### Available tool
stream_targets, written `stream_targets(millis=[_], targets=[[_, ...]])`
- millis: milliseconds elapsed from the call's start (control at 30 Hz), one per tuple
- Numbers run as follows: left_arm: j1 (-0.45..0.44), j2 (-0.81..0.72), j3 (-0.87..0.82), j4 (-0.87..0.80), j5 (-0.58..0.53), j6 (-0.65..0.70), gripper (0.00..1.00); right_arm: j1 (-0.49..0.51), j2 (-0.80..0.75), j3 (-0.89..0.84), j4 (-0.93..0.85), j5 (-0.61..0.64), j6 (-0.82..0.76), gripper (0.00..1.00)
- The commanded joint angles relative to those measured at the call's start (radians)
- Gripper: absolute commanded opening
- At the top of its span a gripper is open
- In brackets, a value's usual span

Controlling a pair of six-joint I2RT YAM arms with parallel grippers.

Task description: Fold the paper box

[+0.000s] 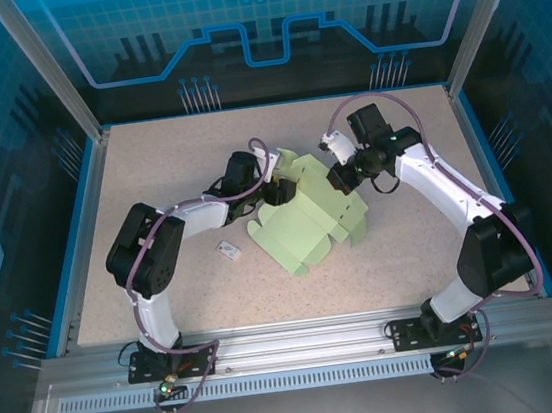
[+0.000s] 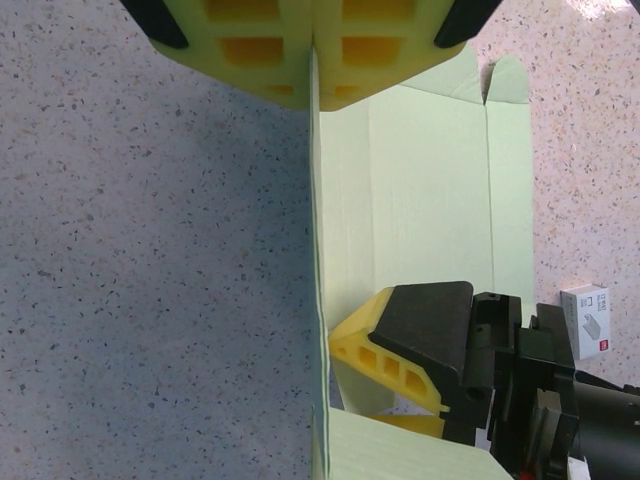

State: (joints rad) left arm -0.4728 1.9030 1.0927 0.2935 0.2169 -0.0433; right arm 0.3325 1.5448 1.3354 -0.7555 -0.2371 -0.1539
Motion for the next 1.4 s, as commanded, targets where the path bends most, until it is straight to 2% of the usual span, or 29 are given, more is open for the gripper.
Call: stream_targets(millis=[0, 233, 600, 933, 1367], targets=[[0.006, 0.002, 0.011, 0.004, 0.039, 0.02, 0.63, -0.012, 0.015, 0.019, -0.008, -0.027, -0.001, 0.05], [0.005, -0.053, -0.04, 0.025, 0.166, -0.015, 0.5, -0.017, 0.02, 0.021, 0.004, 0.001, 0.023, 0.05], [0.006, -0.117, -0.143, 0.147, 0.307, -0.106, 0.43, -0.023, 0.034, 0.039, 0.008, 0.023, 0.059, 0.05], [0.0, -0.108, -0.165, 0.177, 0.328, -0.111, 0.45, -0.024, 0.033, 0.035, 0.021, -0.016, 0.074, 0.04], [-0.064, -0.012, -0.175, 0.268, 0.274, -0.12, 0.48, -0.017, 0.055, 0.017, 0.061, -0.065, 0.094, 0.04]])
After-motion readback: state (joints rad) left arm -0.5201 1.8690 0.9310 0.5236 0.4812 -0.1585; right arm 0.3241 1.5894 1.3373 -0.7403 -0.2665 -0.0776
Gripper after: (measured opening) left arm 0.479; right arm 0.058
